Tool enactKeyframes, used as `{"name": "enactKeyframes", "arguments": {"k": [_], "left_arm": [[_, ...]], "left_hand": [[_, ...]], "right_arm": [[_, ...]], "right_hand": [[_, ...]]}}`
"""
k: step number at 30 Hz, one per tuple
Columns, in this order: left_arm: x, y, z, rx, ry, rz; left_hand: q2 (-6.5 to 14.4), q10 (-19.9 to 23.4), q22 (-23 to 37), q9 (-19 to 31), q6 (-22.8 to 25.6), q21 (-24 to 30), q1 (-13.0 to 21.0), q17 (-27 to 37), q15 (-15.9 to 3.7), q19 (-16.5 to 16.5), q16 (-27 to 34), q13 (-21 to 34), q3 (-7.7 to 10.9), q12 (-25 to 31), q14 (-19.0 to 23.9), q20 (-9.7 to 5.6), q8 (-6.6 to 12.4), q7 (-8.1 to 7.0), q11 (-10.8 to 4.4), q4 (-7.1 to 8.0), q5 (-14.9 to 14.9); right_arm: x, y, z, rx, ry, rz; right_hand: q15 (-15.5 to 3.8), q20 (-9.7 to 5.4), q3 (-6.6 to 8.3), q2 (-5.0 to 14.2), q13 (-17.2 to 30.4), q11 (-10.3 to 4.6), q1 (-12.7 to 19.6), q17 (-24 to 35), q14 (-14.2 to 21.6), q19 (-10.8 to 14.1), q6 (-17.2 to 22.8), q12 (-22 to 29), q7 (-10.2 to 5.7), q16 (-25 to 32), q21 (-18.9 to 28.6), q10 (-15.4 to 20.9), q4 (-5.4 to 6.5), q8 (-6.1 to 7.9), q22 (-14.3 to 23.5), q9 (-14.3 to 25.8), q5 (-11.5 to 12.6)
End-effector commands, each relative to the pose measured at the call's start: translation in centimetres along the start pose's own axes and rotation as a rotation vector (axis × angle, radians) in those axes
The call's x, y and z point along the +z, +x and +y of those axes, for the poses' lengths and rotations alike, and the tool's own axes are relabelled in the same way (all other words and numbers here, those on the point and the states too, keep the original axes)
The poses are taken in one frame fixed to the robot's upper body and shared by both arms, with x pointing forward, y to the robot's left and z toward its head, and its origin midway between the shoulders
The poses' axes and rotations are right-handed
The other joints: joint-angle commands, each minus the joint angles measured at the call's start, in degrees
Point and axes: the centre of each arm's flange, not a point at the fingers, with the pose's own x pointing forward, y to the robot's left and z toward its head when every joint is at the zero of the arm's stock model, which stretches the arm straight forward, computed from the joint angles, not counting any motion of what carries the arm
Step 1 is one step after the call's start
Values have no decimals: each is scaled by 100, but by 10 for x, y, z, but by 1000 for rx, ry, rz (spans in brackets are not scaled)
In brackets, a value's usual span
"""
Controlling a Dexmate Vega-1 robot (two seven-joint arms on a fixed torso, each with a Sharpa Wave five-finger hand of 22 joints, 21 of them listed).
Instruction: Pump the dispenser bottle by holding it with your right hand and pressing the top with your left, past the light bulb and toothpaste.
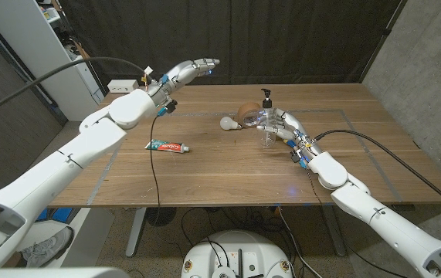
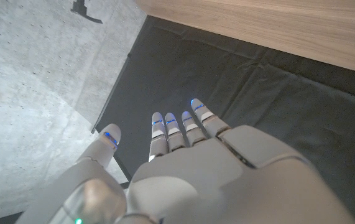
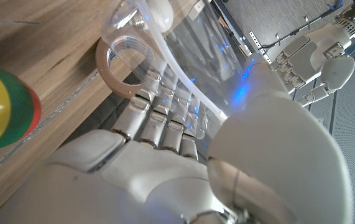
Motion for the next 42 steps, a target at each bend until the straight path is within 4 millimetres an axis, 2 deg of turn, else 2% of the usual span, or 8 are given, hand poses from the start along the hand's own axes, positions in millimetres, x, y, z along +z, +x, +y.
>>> {"name": "enactKeyframes", "arguments": {"k": [1,12,15,24,32,36,39,42], "left_arm": [[6,29,-2,-137,22,-101],[17,45,-2,-249,67,-179],[20,49,-3,-278,66,-200],[24,59,-8,-354,99,-237],[26,67,-14,-416,132,-270],[28,70,-15,-450,185,-277],[31,69,-17,-479,267,-283],[31,69,-18,-483,278,-289]], "left_hand": [[496,38,18,11,41,-23,57,29,-282,-97,-14,10,-52,33,-111,-274,-7,-55,-61,-5,-15],[511,-7,19,6,31,-34,-30,67,-263,-278,-2,1,-110,5,-312,-232,-27,-68,-117,137,-14],[505,-38,19,3,11,-44,-42,61,-311,-372,-10,-2,-107,-8,-396,-153,-40,-124,-127,164,-7],[507,-78,20,-2,20,-30,-66,65,-342,-455,3,-6,-150,-20,-521,-159,-41,-225,-199,210,-9],[465,-114,32,4,-3,13,-320,115,-340,-503,60,-4,-308,-19,-568,-171,-53,-238,-197,595,-11],[457,-134,34,2,-39,5,-362,118,-322,-565,46,-4,-346,-21,-643,-173,-64,-242,-207,717,-4],[486,-276,36,-8,-294,-30,-367,106,-264,-858,32,-9,-379,-45,-813,-165,-108,-307,-205,977,20],[501,-349,39,-11,-339,-44,-374,106,-245,-1032,16,-12,-392,-54,-950,-220,-93,-273,-212,1058,24]], "right_arm": [[0,-1,-1,1,-9,11],[0,0,8,-28,-22,10],[0,0,8,-27,-27,5],[-2,-4,11,-45,-23,1],[-1,-7,15,-43,-24,-5],[-1,-9,15,-49,-26,-3],[0,-10,15,-53,-30,-3],[0,-12,16,-57,-28,3]], "right_hand": [[-719,-238,79,290,13,-89,362,34,40,214,98,-16,-111,-18,57,95,52,33,30,-9,64],[-718,-251,88,316,31,-96,374,59,74,226,103,-12,-116,-37,77,128,62,49,31,-24,93],[-729,-259,94,329,36,-103,388,70,71,235,106,-13,-122,-40,85,128,59,53,32,-27,101],[-723,-263,99,331,49,-92,405,85,74,225,98,-19,-110,-66,93,129,56,61,33,-35,126],[-720,-264,93,333,63,-87,396,101,79,224,86,-25,-108,-85,104,124,66,67,34,-42,145],[-717,-264,94,333,68,-74,400,108,71,222,79,-30,-102,-99,108,121,65,70,34,-43,155],[-707,-264,95,337,72,-80,401,114,82,222,79,-35,-100,-102,112,114,67,74,34,-45,163],[-701,-259,97,346,76,-78,395,118,84,222,65,-40,-104,-113,118,109,73,73,34,-48,172]]}}
